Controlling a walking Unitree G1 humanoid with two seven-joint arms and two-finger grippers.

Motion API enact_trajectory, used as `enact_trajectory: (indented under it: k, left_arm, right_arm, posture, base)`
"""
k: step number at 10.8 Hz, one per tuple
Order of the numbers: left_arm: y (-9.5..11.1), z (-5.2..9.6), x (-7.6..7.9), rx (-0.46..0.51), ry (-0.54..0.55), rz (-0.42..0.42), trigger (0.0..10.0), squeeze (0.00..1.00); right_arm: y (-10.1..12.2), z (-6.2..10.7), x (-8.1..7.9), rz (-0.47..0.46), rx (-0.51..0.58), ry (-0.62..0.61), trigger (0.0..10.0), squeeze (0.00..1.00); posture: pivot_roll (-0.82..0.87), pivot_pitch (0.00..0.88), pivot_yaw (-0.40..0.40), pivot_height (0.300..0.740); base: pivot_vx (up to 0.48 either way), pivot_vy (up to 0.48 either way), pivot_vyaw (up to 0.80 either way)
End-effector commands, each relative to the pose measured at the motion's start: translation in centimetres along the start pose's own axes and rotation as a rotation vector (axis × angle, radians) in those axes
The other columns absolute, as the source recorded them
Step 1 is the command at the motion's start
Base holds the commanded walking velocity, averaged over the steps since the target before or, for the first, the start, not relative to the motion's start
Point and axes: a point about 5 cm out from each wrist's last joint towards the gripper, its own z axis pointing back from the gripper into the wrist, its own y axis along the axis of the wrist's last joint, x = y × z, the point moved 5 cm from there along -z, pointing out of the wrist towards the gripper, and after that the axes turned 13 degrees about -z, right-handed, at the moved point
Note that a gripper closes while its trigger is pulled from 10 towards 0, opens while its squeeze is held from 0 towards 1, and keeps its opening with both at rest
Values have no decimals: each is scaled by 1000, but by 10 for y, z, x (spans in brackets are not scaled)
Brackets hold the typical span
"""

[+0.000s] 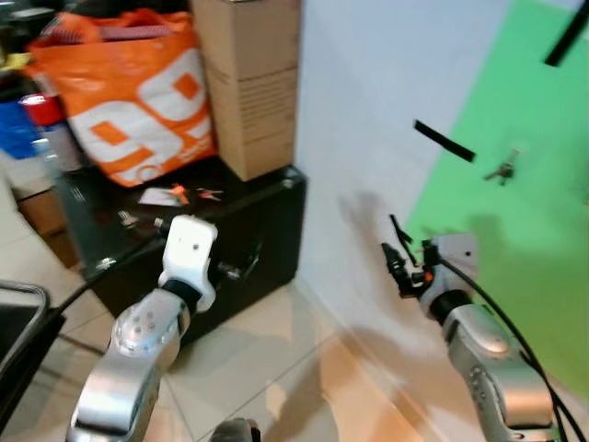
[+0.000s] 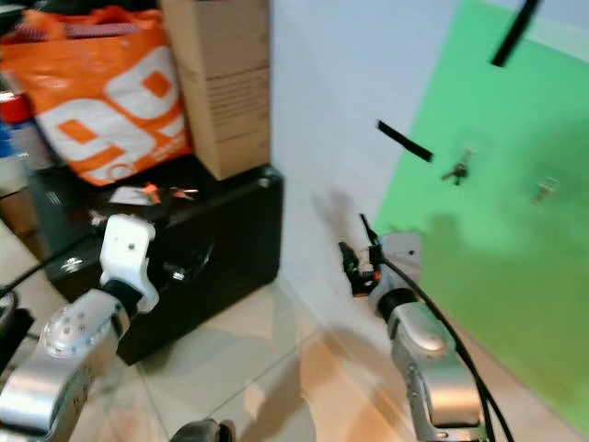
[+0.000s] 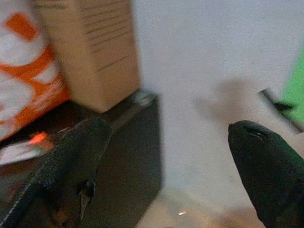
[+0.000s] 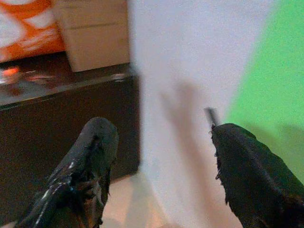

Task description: Hang keys on a hook

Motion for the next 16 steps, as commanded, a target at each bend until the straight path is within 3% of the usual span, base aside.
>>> enact_trajectory:
  k: [1, 4, 6, 10, 13, 16]
  left_arm:
    - [-6, 0, 4, -18, 12, -11, 10000, 0]
    - [-6, 0, 5, -8, 50, -40, 10000, 0]
    - [-9, -1, 7, -10, 50, -58, 10000, 0]
    - [-13, -2, 6, -18, 59, -54, 10000, 0]
    - [-13, -5, 4, -17, 72, -56, 10000, 0]
    - [-13, -6, 3, -13, 71, -62, 10000, 0]
  right_arm:
    - [5, -1, -9, 32, 13, 46, 10000, 1000]
    - [2, -3, 2, 14, 18, -58, 10000, 1000]
    - [1, -4, -1, 7, 18, -53, 10000, 1000]
    - [1, -6, -4, 58, 13, -30, 10000, 1000]
    - [2, -10, -4, 48, 28, -42, 10000, 1000]
    - [2, -13, 5, 48, 22, -100, 10000, 1000]
  posture:
    - [-18, 0, -9, 740]
    - [-15, 0, -14, 740]
    - [-15, 0, -12, 740]
    - [-10, 0, -13, 740]
    - [-4, 0, -15, 740]
    - [3, 0, -17, 740]
  base:
    - [0, 0, 800]
    - [0, 0, 425]
    - [0, 0, 0]
    - [291, 0, 600]
    - [309, 0, 800]
    - [316, 0, 179]
